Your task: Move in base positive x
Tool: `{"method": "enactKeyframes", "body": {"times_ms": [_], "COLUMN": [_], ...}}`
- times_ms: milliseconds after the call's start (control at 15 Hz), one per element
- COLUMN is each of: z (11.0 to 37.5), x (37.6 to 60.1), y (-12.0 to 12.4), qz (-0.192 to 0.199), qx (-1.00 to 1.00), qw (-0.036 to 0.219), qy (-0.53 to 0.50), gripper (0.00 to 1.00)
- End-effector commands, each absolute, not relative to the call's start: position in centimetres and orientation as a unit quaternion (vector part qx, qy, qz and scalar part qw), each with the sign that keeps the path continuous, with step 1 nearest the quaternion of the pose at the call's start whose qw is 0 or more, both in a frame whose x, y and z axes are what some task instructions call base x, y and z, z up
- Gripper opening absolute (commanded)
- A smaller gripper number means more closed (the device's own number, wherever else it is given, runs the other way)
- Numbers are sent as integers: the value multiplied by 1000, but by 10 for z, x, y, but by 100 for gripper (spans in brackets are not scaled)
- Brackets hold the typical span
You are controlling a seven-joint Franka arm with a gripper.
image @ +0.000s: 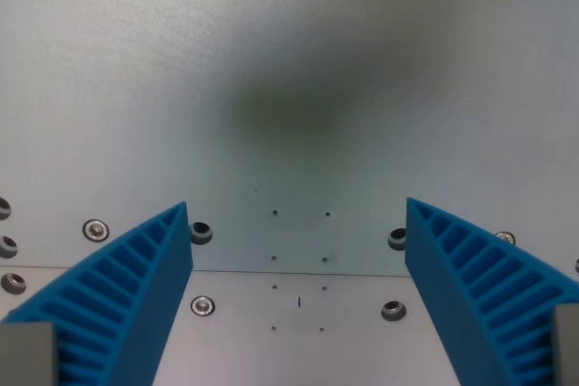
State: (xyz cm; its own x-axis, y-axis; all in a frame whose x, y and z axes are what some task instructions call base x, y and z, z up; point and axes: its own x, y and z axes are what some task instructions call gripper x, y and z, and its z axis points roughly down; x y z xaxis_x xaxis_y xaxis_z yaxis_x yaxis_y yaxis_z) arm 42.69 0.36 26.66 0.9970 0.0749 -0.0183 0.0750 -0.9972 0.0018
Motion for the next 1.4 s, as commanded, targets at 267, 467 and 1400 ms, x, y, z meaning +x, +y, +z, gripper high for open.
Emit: {"method": "enactKeyframes", "body": {"times_ms": [267,467,1400], "z": [269,269,267], "x": [447,462,533], "y": [2,1,-4], "qz": [-6,-6,-6], "qx": [999,999,999], "qw": [1,1,1], "qy": [38,38,38], "gripper": [100,100,100]}}
